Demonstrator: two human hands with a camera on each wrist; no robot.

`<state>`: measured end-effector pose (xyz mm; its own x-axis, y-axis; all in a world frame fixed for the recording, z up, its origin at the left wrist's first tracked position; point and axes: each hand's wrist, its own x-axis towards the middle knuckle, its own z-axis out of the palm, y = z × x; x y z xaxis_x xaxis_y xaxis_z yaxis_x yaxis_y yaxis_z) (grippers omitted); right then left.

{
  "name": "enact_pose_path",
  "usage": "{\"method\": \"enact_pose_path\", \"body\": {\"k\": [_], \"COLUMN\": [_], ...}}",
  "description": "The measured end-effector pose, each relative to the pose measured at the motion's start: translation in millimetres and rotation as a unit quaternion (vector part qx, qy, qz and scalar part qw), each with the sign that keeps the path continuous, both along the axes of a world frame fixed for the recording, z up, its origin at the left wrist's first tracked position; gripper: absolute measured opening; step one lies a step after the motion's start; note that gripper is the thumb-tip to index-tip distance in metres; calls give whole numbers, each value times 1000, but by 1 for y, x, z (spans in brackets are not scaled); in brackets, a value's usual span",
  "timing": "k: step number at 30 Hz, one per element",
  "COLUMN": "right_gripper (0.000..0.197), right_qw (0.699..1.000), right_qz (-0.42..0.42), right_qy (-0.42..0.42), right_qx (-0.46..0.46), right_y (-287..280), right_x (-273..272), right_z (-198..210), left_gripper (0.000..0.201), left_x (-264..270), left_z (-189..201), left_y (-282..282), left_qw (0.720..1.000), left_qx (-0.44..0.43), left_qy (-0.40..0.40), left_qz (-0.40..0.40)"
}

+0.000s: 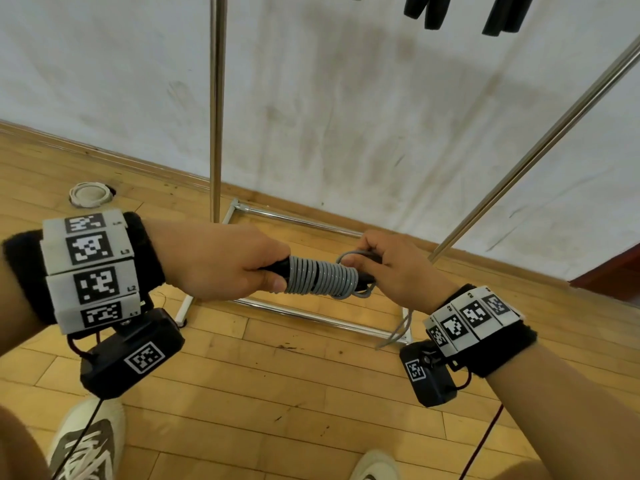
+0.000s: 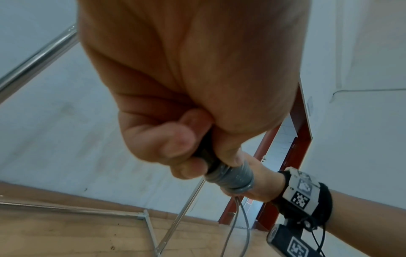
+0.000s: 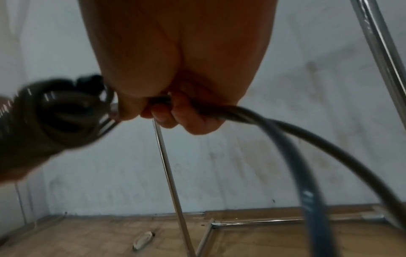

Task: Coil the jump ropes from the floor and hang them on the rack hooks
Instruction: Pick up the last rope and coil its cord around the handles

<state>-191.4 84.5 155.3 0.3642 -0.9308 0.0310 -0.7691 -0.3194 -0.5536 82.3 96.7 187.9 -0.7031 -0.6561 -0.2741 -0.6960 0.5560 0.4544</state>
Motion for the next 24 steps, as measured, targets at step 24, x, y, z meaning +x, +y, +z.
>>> {"method": "enact_pose_path", "body": {"k": [24], "right_gripper": [12], "right_qw": [909], "right_qz": [-48], "right_qy": [-362], "right_qx": [200], "right_y": [17], "right_x": [23], "right_z": [12], "left_gripper": [21], "left_x": [-6], "left_z": [-6], "left_y": [-13], "left_qw": [970], "left_qx": [-153], "left_qy": [130], "left_qz": [141]}}
